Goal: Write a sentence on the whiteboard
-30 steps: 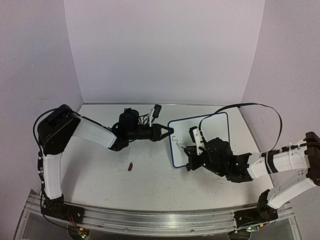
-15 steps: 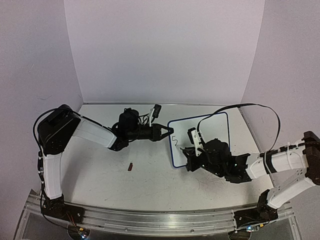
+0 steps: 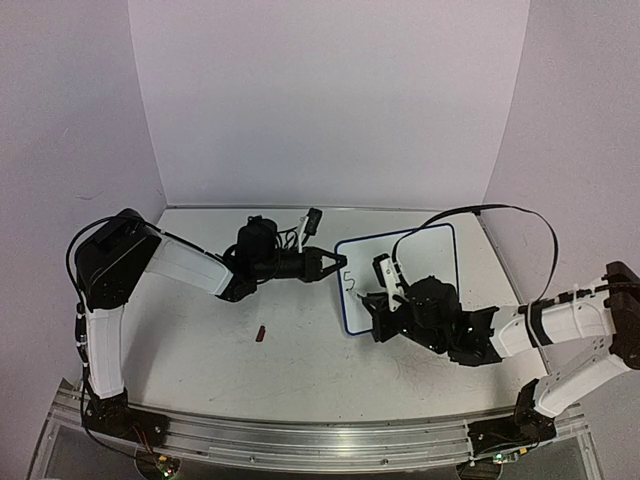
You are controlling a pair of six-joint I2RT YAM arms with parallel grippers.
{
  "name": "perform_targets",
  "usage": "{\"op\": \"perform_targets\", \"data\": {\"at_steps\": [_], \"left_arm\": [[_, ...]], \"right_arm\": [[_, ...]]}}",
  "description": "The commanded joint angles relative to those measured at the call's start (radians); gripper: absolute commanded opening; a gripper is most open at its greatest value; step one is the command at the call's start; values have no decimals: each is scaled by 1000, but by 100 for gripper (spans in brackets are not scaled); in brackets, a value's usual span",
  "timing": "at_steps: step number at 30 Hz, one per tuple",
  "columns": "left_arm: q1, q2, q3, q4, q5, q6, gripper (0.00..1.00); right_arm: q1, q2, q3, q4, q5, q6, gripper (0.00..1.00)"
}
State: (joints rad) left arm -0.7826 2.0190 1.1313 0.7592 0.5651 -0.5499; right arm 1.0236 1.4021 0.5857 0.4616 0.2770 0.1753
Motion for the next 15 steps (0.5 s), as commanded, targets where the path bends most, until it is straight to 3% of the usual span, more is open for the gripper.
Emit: {"op": "perform_targets", "data": {"at_steps": [1, 15], "left_arm": [[2, -18, 3, 5, 2, -11, 0], [1, -23, -6, -5, 6, -6, 0]], "right_arm": [[-5, -137, -75, 57, 77, -8, 0], [-5, -68, -7, 64, 84, -54, 0]]}}
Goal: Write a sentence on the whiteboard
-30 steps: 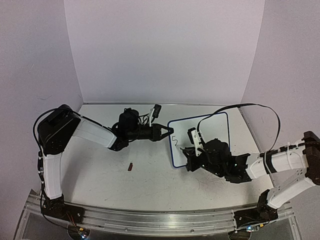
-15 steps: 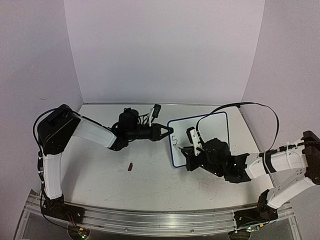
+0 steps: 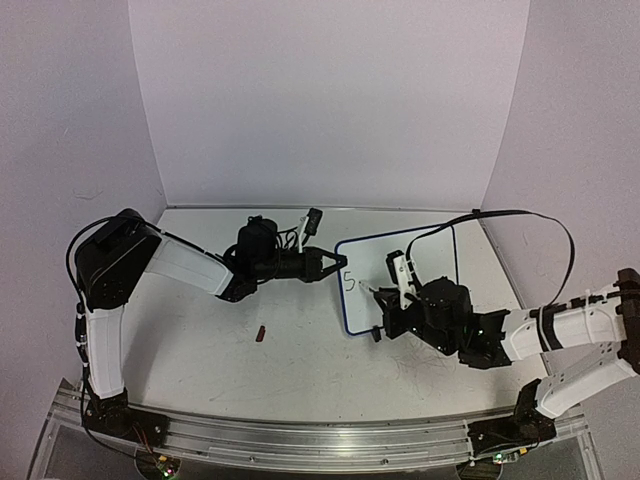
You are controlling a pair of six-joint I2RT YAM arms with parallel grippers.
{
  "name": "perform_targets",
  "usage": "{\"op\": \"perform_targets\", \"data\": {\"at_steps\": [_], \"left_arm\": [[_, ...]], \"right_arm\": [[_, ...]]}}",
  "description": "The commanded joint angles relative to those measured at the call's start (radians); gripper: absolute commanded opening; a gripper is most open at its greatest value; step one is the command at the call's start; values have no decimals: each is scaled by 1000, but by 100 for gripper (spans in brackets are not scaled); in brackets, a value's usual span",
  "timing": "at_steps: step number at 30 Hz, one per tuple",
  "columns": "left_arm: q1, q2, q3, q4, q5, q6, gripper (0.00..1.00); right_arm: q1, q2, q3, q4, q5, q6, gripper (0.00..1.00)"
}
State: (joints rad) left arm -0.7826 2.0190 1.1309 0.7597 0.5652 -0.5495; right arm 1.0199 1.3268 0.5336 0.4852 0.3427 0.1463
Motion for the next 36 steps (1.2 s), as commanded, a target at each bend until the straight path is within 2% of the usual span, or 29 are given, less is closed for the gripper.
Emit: {"op": "perform_targets", "data": {"at_steps": [1, 36], "left_arm": [[1, -21, -5, -5, 7, -7, 0], [1, -27, -1, -6, 9, -5, 0]], "right_arm": [[-2, 10, 48, 45, 16, -27, 0], [-2, 75, 67, 32, 48, -11, 0]]}}
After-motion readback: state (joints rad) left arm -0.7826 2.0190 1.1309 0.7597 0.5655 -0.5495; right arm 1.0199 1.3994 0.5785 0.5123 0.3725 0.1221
